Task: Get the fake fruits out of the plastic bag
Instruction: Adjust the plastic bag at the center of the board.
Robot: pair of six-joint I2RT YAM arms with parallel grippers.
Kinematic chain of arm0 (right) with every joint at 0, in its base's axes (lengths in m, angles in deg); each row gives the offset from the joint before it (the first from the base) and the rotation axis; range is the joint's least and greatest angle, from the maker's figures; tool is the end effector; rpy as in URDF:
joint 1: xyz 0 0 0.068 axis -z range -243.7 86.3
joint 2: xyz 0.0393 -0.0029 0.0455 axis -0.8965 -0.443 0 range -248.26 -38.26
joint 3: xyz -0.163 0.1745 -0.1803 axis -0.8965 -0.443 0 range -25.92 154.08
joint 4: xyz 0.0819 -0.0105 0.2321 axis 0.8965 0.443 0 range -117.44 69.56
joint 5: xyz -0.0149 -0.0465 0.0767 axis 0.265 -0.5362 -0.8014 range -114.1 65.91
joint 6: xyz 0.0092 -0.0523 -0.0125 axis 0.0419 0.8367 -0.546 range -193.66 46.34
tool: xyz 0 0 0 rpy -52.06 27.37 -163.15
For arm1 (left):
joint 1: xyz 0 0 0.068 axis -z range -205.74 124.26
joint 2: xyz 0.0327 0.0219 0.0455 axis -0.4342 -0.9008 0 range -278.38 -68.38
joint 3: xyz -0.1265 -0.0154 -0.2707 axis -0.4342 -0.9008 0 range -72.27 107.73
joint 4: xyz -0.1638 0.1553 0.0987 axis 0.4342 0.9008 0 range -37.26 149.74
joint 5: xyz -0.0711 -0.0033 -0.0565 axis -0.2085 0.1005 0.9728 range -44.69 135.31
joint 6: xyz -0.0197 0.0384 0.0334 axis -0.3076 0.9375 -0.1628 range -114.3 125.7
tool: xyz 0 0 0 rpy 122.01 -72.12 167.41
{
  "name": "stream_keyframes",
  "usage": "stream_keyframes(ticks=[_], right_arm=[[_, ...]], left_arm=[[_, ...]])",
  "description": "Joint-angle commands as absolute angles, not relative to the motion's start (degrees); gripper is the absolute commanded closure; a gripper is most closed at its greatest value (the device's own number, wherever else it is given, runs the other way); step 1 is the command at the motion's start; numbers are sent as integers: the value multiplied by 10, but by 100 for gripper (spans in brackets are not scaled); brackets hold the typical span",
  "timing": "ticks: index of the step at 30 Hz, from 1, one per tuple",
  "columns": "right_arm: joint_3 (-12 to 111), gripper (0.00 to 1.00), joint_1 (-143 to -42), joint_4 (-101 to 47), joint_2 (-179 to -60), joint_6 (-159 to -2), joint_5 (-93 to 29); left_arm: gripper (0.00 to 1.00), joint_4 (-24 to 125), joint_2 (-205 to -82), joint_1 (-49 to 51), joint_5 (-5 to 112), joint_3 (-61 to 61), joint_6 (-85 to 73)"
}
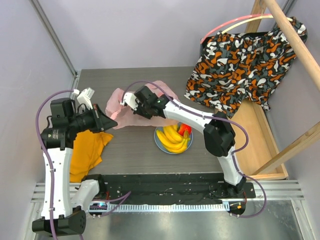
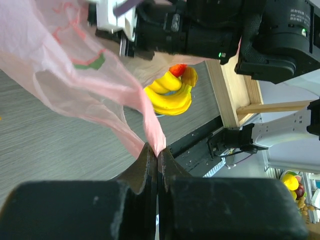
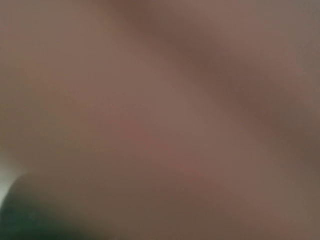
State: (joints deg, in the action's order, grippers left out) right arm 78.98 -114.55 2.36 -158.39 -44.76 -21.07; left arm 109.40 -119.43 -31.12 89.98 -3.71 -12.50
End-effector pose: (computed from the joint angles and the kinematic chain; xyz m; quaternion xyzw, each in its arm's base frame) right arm 0.3051 0.3716 0.2849 -0.5844 0.7153 0.0488 0.3799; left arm 0.1165 -0.0148 0.4028 -0.0110 0.8511 -0.3853 0.3563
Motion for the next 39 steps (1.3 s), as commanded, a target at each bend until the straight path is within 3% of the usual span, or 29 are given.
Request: stream_keyframes(ticks=[1,6,14,15,16,18,21,30,39], right_arm=[[762,99,-1205,85,-1520,-468,-322],[707,99,-1274,69,-1466,-485,-351],[795,99,-1213,41,-1549,-498,-191],[803,95,-1202,32,-1556,-498,-174],[817,87,-1198,31,-1564,-498,-161],[830,41,-1190,25,-1581,-507,-129],[833,20,-1185,21,-1596,-520,-106],[848,13,-1185,9,-1637,-506,-64],[804,15,-1235,34,-1575,-522,-125]], left_arm=[[100,1096,-1180,-314,915,-25,-117],[100,1093,-1175,-314,912,-18,-118],[100,1093,-1167,-314,913,-37,-117],[100,1093,-1166,-314,914,-42,-120],[100,1090,-1165,-314,913,-45,-121],[100,1085,-1164,-314,912,-53,-122],[100,1082,-1168,-314,914,-56,-122],[100,1143,-1161,-314,924,-42,-84],[100,1310,-1078,-314,876,119,-12]])
